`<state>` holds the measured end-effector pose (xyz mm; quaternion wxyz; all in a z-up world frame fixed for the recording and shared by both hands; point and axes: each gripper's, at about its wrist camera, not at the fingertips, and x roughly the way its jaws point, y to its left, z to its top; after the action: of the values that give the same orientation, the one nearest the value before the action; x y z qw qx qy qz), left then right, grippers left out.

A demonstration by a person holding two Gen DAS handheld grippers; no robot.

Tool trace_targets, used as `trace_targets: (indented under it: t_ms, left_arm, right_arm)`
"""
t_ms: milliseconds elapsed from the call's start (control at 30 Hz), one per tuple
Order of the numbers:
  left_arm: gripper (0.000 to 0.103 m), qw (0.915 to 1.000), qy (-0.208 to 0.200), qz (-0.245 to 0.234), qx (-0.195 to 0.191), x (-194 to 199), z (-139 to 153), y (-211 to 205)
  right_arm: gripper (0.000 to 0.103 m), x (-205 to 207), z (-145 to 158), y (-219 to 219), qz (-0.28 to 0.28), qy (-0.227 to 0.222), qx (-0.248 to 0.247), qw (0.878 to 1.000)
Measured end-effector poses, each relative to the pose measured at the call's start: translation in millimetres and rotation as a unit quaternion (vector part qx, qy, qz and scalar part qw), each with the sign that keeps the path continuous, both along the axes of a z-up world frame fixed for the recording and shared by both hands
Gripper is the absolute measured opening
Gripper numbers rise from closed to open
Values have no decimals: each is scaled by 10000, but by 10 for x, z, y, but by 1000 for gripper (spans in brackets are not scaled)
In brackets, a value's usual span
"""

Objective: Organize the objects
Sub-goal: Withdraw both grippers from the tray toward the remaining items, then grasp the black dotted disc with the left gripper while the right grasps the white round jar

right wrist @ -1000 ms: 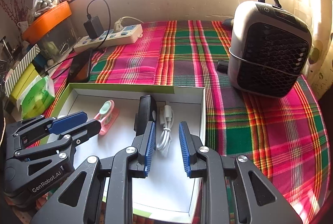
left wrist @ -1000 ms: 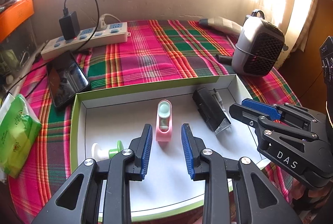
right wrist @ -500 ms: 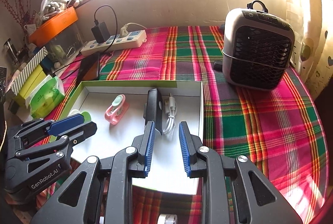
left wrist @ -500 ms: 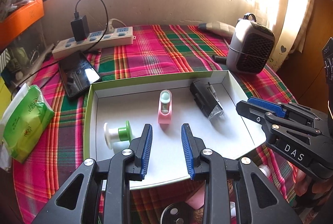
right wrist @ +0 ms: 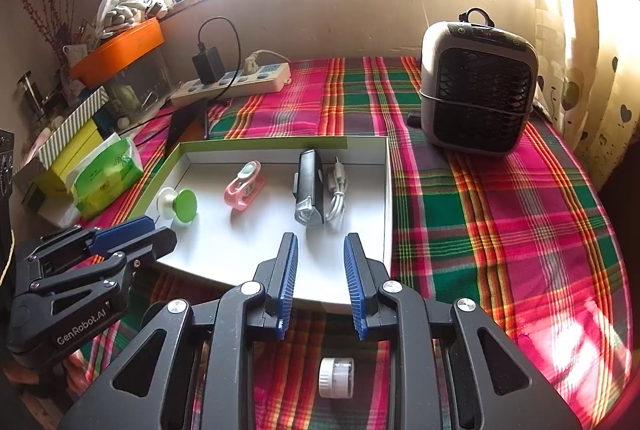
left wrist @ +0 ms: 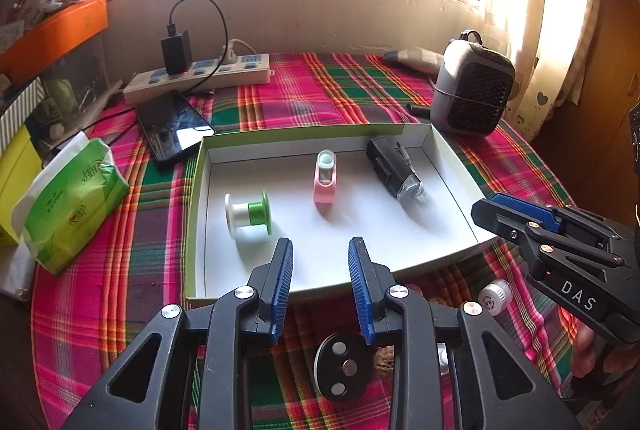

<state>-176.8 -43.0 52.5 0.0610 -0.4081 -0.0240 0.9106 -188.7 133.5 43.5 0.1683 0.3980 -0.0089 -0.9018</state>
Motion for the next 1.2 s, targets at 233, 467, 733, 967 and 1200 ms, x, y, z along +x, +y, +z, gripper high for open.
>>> trace_targets:
  t_ms: [233,467,733,967,1200]
  left_arm:
    - [27,9999,103,20,-39,188,-16,-13]
    - [27,9996,223,21,-183,340,-55,-10]
    - [27,9998,144,31,139,472,-149,-125]
    - [30,9994,147,60,321,570,-195,-234]
    - [35,9987,14,55,512,598,-297,-326]
  right_arm:
    - [34,197,-40,70,-78,45,-49,9999]
    - [34,336,-90,141,-187,75,-57,9998]
    - [35,457,-201,227,-274,33,-46,9996]
    - [42,531,-279,331,-369,-28,-119,9992]
    - [43,549,-336,305,-268,-105,-35,9996]
